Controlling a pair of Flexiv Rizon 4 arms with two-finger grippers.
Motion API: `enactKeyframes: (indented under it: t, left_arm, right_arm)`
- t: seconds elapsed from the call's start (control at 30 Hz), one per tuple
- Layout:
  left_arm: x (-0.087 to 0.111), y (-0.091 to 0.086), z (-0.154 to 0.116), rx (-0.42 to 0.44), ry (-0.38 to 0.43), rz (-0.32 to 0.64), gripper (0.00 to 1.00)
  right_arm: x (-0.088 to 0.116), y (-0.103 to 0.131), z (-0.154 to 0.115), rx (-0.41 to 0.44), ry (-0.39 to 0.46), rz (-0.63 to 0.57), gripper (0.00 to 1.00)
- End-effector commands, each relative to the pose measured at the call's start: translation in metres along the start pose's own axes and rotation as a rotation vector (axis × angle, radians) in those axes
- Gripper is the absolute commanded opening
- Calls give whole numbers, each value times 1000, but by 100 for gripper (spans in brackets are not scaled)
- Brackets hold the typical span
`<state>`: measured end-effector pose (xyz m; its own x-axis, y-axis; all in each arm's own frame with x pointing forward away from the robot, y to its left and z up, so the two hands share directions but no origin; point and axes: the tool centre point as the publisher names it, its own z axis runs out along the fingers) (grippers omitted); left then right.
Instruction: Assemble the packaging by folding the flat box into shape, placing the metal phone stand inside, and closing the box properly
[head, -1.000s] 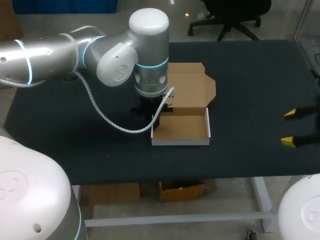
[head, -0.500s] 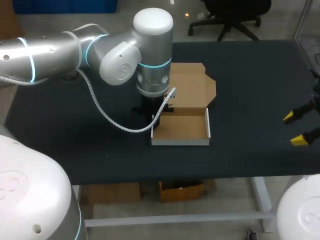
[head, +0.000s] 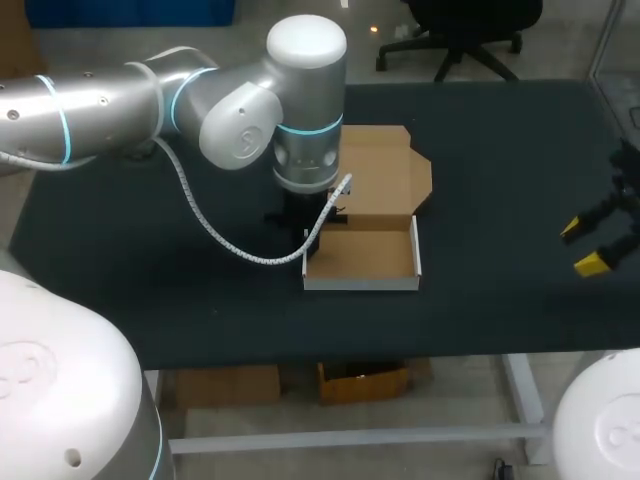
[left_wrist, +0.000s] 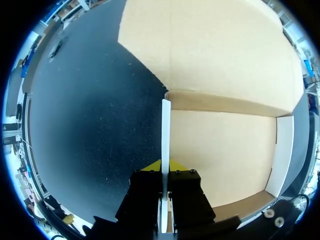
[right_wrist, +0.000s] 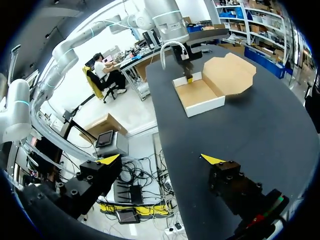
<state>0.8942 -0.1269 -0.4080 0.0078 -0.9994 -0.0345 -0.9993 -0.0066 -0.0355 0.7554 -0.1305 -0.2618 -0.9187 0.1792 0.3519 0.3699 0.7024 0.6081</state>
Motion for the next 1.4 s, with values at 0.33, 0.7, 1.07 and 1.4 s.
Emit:
enactKeyframes:
  t: [0.33, 0.7, 1.07, 1.4]
  left_arm:
    - [-2, 1, 1, 3, -5, -3, 0]
    - [-2, 0, 1, 4, -8, -4, 0]
    - [-2, -1, 2, 1, -9, -2, 0]
    - [1, -2, 2, 18, -97, 0, 0]
  right_arm:
    - [8, -6, -1, -32, -162, 0, 100]
    - [3, -7, -5, -35, -214, -11, 100]
    - [-4, -11, -5, -51, -209, -1, 100]
    - [-4, -11, -5, -51, -209, -1, 100]
